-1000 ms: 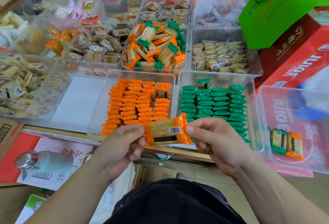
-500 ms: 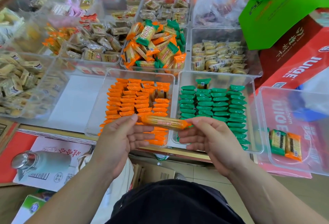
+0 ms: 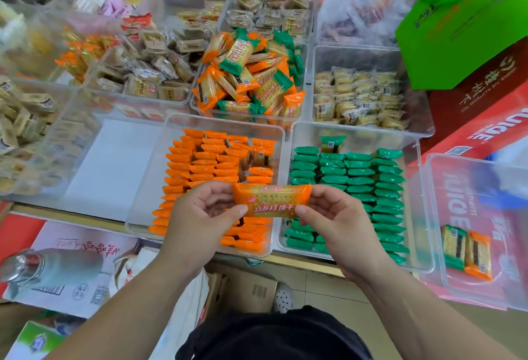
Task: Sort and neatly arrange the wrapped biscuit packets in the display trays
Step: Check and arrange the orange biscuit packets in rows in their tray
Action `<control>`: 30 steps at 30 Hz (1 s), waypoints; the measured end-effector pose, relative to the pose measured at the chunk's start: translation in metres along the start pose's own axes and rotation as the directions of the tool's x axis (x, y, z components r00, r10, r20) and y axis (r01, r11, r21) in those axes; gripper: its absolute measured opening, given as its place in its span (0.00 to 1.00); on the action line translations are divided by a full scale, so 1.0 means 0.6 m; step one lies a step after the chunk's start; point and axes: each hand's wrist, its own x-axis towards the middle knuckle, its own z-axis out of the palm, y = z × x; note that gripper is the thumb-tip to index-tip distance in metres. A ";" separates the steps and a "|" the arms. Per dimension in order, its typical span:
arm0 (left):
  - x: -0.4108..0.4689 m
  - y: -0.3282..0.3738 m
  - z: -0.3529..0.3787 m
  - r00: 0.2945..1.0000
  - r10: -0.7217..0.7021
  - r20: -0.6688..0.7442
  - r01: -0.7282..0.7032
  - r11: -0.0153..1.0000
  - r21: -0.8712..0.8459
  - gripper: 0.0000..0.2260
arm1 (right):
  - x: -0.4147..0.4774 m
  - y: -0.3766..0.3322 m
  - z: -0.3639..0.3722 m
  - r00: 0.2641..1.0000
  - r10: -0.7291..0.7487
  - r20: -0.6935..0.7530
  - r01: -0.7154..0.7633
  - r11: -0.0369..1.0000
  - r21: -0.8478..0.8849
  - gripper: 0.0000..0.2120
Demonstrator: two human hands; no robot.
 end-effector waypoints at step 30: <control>0.143 -0.186 0.009 0.985 -0.027 0.172 -0.145 0.420 0.896 0.36 | 0.346 0.078 0.116 0.983 -0.016 0.185 0.173 -0.289 -0.942 0.03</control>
